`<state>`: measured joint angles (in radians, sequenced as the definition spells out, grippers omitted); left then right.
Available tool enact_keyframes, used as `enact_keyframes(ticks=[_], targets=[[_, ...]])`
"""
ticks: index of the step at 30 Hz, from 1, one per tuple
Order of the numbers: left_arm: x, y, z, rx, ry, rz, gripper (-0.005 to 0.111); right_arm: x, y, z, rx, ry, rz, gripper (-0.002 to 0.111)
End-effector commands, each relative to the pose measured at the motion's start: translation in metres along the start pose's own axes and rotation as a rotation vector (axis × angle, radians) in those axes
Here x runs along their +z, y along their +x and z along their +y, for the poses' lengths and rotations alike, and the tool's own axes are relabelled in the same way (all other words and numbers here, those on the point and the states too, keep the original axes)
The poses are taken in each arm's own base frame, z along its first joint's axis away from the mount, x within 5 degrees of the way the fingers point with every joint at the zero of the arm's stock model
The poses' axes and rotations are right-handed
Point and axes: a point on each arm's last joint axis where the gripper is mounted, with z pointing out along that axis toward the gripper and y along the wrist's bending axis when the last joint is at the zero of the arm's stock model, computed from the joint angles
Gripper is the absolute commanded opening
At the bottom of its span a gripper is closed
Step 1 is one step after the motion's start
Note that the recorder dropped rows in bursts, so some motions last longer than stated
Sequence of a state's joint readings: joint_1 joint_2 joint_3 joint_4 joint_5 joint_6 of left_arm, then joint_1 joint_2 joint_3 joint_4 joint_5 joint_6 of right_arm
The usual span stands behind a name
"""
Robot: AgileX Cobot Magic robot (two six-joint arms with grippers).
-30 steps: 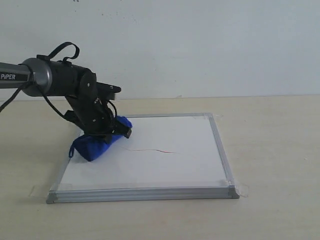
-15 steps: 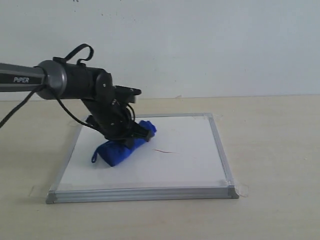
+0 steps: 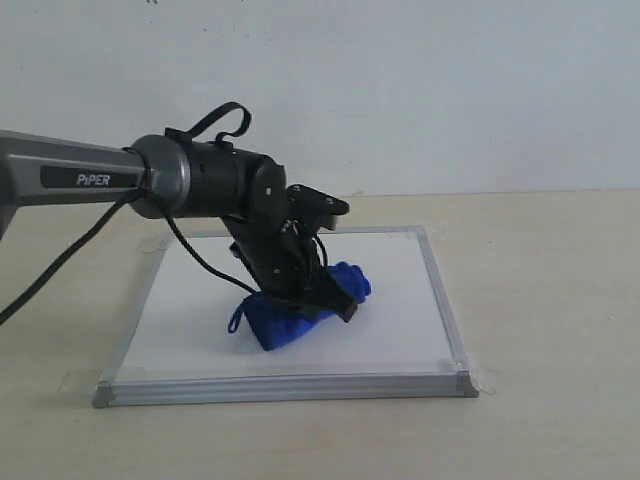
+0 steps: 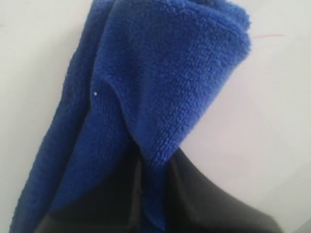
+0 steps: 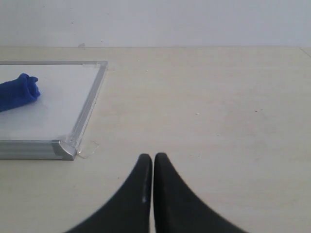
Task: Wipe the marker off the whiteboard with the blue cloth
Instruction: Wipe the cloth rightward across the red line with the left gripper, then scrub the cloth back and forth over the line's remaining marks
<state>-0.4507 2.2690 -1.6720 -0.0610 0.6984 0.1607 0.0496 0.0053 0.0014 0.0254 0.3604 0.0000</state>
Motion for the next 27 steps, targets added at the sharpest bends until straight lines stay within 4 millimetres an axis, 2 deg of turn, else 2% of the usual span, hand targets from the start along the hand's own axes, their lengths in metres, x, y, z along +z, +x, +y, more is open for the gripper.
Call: enact_keyframes(ticks=[1,2,4,6,8,11,15,22,27], targets=[[0.015,0.012,-0.015,0.035,0.033,0.087,0.004,-0.001,-0.001,0.0,-0.004,0.007,-0.012,0.001],[0.015,0.012,-0.01,0.033,0.014,0.086,0.004,-0.001,-0.001,0.0,-0.004,0.007,-0.012,0.001],[0.014,0.014,0.015,-0.023,-0.024,0.086,0.004,-0.001,-0.001,0.0,-0.004,0.007,-0.012,0.001],[0.008,0.018,0.061,-0.141,-0.068,0.073,0.004,-0.001,-0.001,0.0,-0.004,0.007,-0.012,0.001],[0.002,0.021,0.089,-0.213,-0.091,0.056,0.004,-0.001,-0.001,0.0,-0.004,0.007,-0.012,0.001],[0.0,0.023,0.1,-0.238,-0.098,0.052,0.004,-0.001,-0.001,0.0,-0.004,0.007,-0.012,0.001],[0.002,0.018,0.079,-0.217,-0.049,0.055,0.004,-0.001,-0.001,0.0,-0.004,0.007,-0.012,0.001],[0.007,0.004,0.0,-0.046,0.071,0.065,0.004,-0.001,-0.001,0.0,-0.004,0.007,-0.012,0.001],[0.008,0.001,-0.037,0.059,0.096,0.06,0.004,-0.001,-0.001,0.0,-0.004,0.007,-0.012,0.001]])
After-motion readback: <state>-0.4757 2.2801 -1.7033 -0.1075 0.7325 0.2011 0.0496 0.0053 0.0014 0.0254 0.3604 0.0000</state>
